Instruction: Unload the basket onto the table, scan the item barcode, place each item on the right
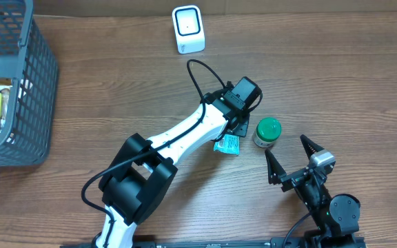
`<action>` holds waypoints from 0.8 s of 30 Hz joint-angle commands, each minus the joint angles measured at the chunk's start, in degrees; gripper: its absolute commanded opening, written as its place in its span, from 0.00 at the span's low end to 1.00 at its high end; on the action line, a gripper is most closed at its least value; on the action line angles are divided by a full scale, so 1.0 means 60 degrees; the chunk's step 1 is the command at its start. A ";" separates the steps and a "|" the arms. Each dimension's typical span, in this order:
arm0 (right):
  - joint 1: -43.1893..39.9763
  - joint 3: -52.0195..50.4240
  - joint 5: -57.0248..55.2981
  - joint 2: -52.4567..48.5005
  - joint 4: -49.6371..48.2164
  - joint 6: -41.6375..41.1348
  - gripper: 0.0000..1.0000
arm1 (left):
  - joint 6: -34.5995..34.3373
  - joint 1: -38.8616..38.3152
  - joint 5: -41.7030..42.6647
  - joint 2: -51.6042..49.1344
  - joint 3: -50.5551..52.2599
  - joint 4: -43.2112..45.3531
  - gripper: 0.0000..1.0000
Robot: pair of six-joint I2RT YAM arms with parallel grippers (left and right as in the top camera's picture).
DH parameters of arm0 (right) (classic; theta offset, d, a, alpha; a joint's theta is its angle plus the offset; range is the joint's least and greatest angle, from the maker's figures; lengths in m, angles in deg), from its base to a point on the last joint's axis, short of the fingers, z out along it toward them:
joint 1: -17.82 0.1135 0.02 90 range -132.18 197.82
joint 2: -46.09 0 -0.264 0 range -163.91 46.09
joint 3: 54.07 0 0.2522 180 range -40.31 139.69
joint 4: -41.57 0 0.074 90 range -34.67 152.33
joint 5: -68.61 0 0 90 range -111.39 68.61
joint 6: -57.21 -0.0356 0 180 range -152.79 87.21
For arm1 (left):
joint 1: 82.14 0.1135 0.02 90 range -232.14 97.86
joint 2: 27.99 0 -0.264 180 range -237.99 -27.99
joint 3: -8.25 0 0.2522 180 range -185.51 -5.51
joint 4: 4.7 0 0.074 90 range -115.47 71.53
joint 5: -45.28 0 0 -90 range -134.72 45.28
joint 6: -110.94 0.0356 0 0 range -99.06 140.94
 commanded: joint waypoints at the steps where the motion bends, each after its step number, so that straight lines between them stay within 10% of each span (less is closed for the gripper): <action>1: 0.0033 -0.0102 -0.0062 0.0095 -0.0051 0.0036 1.00 | 0.0117 0.0215 0.0073 0.0353 -0.0474 -0.0339 0.58; 24: 0.0033 -0.0102 -0.0062 0.0095 -0.0051 0.0036 1.00 | 0.1053 0.2696 -0.0280 0.0561 -0.0699 -0.3078 0.45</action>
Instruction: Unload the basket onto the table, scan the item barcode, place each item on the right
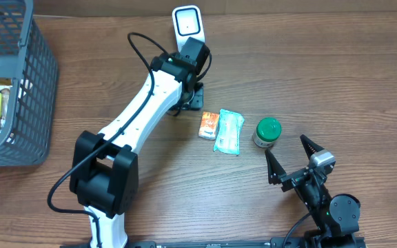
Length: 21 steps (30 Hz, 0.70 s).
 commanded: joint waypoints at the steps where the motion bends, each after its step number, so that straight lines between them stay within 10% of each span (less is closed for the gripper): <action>1: 0.0036 -0.0102 -0.0066 0.0095 -0.0044 0.0040 1.00 | 0.0237 -0.0040 -0.0069 -0.0080 0.0783 0.0299 0.45; 21: 0.0036 -0.0102 -0.0066 0.0095 -0.0044 0.0040 1.00 | 0.0098 -0.0729 0.0976 -0.0087 0.3053 0.2065 0.48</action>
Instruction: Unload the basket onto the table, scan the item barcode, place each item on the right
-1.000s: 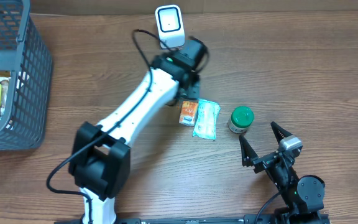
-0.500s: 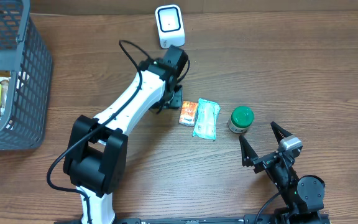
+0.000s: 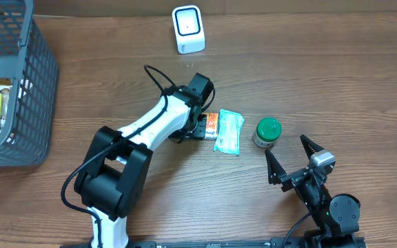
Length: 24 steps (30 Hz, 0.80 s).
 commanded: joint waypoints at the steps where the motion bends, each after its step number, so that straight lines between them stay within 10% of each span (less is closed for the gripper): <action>1: 0.0036 -0.0102 -0.0066 0.0095 -0.0044 0.0044 1.00 | 0.0076 -0.0160 0.0586 -0.0087 0.0073 0.0055 0.49; 13: 0.0036 -0.0102 -0.0066 0.0095 -0.0044 0.0044 1.00 | 0.0426 0.0423 -0.0015 0.0342 -0.1461 -0.1687 0.52; 22: 0.0036 -0.0102 -0.0066 0.0095 -0.0044 0.0044 1.00 | 0.2393 0.2320 -0.2492 0.1275 -0.7053 -0.4532 0.58; 24: 0.0036 -0.0102 -0.0066 0.0095 -0.0044 0.0044 1.00 | 0.2626 0.2827 -0.3158 0.1410 -0.8236 -0.4714 0.75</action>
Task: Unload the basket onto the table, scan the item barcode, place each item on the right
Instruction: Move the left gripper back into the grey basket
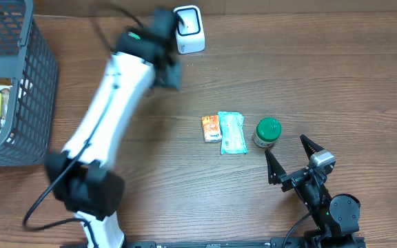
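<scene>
A white barcode scanner (188, 29) stands at the back of the table. An orange packet (210, 128), a teal packet (232, 131) and a green-lidded jar (267, 133) lie in a row at mid-table. My left arm is blurred by motion and reaches far back. Its gripper (170, 74) is a dark smear just left of and below the scanner, well away from the packets. The blur hides its fingers and anything between them. My right gripper (293, 156) stands open near the front edge, just below the jar, with nothing in it.
A grey mesh basket (21, 89) with several small items inside fills the left edge of the table. The left arm's white links (109, 110) slant across the space between the basket and the packets.
My left gripper was down at the orange packet and is now up beside the scanner. Both packets lie slightly shifted and the teal one is straighter. The right arm has not moved.
My left gripper first sat over the packets beside the jar. Then it was up by the scanner, with both packets lying uncovered. Then it was back down at the orange packet. Now it is near the scanner again, and all three items are on the table.
</scene>
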`<action>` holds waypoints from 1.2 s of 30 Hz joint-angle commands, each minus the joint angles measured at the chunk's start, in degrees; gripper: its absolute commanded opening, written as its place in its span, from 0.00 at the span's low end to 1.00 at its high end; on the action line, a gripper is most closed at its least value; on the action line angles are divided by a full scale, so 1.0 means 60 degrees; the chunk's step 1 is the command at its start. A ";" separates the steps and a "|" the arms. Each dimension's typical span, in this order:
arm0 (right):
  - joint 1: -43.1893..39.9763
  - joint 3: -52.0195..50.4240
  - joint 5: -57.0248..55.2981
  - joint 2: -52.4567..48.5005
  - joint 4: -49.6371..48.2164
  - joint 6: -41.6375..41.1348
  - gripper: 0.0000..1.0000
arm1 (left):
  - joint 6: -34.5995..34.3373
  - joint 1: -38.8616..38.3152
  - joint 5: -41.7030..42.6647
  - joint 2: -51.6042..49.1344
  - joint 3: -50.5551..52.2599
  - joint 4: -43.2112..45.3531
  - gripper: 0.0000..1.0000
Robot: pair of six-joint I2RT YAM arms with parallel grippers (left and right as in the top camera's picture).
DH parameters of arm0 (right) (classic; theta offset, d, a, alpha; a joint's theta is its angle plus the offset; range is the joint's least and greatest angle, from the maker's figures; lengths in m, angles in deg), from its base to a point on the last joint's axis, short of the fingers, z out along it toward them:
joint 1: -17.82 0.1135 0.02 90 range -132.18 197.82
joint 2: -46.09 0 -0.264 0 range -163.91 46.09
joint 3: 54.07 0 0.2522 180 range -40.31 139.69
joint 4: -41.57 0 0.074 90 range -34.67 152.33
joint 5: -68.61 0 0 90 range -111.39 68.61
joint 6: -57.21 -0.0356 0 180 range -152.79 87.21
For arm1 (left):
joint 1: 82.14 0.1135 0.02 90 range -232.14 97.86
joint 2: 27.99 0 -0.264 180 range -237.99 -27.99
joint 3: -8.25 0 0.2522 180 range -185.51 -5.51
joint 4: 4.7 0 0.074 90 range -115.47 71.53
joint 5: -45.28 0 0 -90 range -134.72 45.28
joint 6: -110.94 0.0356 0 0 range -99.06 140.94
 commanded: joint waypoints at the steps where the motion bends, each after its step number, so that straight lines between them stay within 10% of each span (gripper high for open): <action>1: 0.0033 -0.0102 -0.0066 0.0095 -0.0040 0.0040 1.00 | 0.1162 0.0980 -0.1872 0.0841 -0.2233 -0.0200 0.79; 3: 0.0033 -0.0102 -0.0066 0.0095 -0.0040 0.0040 1.00 | 0.1953 0.1767 -0.2011 0.0965 -0.3563 -0.0026 1.00; 18: 0.0033 -0.0102 -0.0066 0.0095 -0.0040 0.0040 1.00 | 0.2772 0.7195 -0.1045 0.0138 -0.4215 0.0484 1.00; 36: 0.0033 -0.0102 -0.0066 0.0095 -0.0040 0.0040 1.00 | 0.4448 0.9985 0.0976 -0.3173 -0.1858 0.0849 1.00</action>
